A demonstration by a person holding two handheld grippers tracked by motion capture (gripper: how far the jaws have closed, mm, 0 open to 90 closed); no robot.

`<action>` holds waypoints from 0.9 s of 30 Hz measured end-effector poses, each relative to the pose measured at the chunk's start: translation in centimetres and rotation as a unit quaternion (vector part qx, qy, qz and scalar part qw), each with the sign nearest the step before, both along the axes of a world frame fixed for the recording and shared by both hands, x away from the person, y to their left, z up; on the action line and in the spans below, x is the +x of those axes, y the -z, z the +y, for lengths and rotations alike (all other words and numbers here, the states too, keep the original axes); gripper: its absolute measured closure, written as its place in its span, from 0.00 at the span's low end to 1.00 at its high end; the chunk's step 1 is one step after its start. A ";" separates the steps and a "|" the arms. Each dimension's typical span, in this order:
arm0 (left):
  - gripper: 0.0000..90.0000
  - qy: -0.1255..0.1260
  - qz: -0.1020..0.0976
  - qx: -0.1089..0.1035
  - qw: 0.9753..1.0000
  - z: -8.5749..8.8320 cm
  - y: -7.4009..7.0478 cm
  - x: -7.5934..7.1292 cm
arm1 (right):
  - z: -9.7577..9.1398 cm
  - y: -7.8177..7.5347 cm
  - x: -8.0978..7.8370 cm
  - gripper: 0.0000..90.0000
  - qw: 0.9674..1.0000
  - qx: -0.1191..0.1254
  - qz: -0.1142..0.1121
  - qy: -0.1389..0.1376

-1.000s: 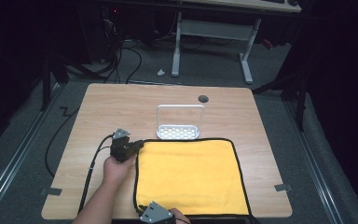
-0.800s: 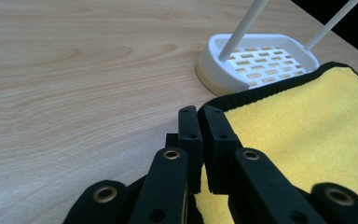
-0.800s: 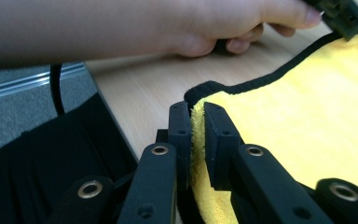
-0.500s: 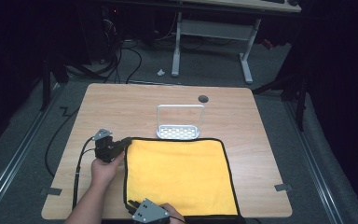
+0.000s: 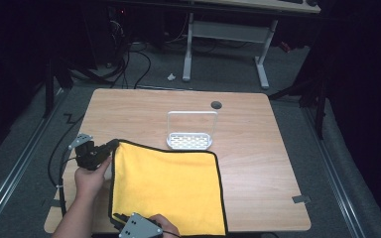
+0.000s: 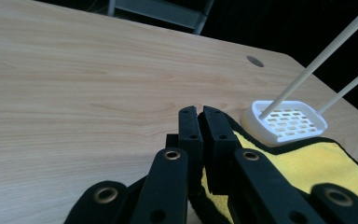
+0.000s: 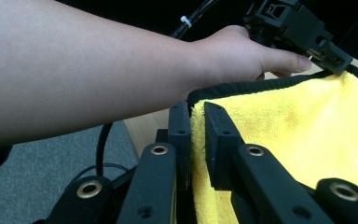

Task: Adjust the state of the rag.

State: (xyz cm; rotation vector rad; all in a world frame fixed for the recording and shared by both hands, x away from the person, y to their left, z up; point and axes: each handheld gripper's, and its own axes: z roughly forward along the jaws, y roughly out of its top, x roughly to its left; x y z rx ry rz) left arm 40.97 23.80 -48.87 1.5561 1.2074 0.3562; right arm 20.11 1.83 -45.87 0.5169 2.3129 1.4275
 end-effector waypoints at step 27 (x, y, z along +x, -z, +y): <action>0.97 0.033 -0.023 0.005 0.999 -6.6 -3.1 0.6 | -6.1 -0.8 -0.6 0.91 0.997 -0.005 -0.031 0.064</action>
